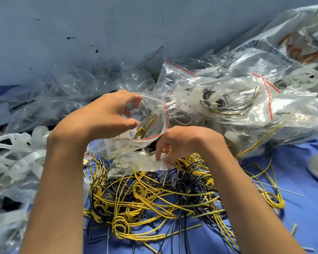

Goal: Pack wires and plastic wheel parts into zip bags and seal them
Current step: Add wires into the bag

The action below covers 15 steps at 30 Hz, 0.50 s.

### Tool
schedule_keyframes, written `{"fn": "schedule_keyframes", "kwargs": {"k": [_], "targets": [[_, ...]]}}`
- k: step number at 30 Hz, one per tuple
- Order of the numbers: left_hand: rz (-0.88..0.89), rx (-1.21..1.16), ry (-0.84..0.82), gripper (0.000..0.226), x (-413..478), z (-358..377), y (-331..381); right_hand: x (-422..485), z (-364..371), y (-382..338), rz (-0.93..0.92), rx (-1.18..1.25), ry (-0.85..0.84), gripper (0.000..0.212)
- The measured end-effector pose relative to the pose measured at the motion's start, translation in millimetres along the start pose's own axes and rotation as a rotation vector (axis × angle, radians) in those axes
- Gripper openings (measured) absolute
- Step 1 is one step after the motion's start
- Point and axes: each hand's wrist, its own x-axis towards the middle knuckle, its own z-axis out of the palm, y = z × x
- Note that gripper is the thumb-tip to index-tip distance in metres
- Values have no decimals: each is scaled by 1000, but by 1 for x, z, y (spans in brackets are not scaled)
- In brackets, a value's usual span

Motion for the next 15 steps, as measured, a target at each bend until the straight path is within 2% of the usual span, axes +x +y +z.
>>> {"fn": "schedule_keyframes", "kwargs": {"k": [2, 7, 11, 15], "targets": [[-4, -13, -13, 52, -1, 0, -1, 3, 2, 2, -22, 53, 118, 11], [-22, -38, -31, 56, -3, -2, -3, 3, -6, 5, -156, 219, 498, 12], [-22, -46, -35, 55, -4, -3, 0, -3, -11, 3, -211, 470, 522, 15], [-37, -61, -42, 60, -4, -2, 3, -5, -13, 12, -67, 282, 510, 7]]}}
